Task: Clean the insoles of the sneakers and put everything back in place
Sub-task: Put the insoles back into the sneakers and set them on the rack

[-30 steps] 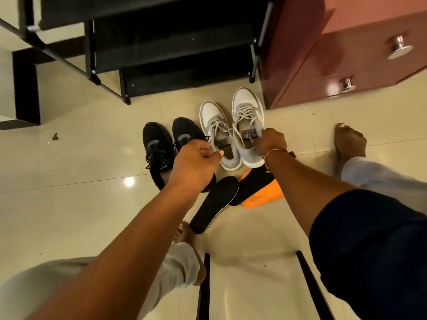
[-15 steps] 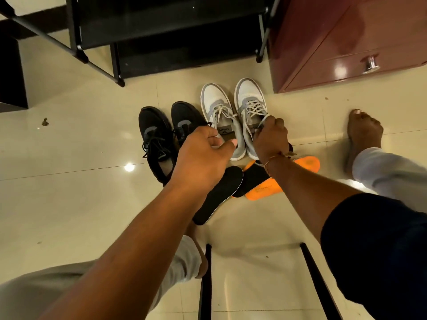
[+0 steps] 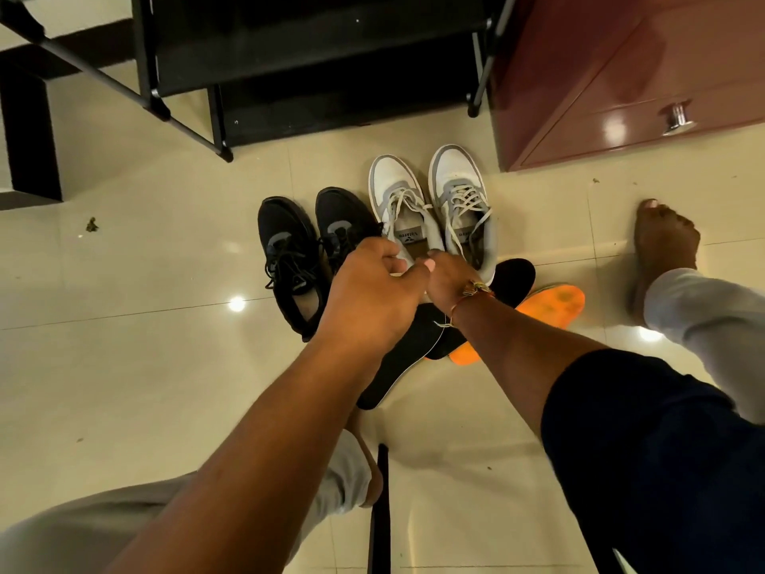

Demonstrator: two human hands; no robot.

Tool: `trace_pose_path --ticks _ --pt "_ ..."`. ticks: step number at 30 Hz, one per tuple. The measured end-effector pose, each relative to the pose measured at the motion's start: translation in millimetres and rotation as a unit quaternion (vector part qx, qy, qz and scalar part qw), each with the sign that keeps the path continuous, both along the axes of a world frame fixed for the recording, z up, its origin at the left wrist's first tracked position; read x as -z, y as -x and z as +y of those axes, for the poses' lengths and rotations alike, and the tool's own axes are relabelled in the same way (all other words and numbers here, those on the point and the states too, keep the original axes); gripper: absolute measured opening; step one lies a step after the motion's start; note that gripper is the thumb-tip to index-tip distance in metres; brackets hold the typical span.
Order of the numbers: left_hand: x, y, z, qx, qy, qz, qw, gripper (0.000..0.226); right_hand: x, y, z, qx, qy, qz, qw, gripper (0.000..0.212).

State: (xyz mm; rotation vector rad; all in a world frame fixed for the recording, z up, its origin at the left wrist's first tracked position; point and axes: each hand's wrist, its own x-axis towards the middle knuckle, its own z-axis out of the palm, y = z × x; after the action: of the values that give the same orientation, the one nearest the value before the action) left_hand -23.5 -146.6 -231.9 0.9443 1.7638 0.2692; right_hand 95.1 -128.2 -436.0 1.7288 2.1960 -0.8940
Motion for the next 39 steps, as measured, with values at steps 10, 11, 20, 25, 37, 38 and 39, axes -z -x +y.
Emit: trace_pose_path --ticks 10,11,20,25,37,38,39 --pt "-16 14 10 -0.016 0.021 0.080 0.996 0.059 -144 1 -46 0.034 -0.127 0.139 0.982 0.016" --pt "-21 10 8 -0.012 0.024 0.066 0.997 0.061 -162 1 -52 0.022 -0.144 0.140 0.979 0.019" --pt "-40 -7 -1 0.093 -0.149 0.201 0.964 0.021 -247 -19 -88 -0.007 -0.202 0.196 0.960 0.015" --pt "-40 -9 -3 0.094 -0.208 0.217 0.949 0.023 -241 -30 -55 0.375 -0.030 0.308 0.874 0.049" --pt "-32 -3 2 0.085 -0.232 0.244 0.938 0.033 -239 -28 -4 0.599 0.127 0.480 0.628 0.013" --pt "-31 -2 1 0.105 -0.227 0.260 0.933 0.035 -242 -30 0 0.602 0.122 0.495 0.615 0.011" --pt "-31 -1 -1 0.126 -0.220 0.275 0.927 0.036 -245 -34 3 0.607 0.119 0.510 0.598 0.010"
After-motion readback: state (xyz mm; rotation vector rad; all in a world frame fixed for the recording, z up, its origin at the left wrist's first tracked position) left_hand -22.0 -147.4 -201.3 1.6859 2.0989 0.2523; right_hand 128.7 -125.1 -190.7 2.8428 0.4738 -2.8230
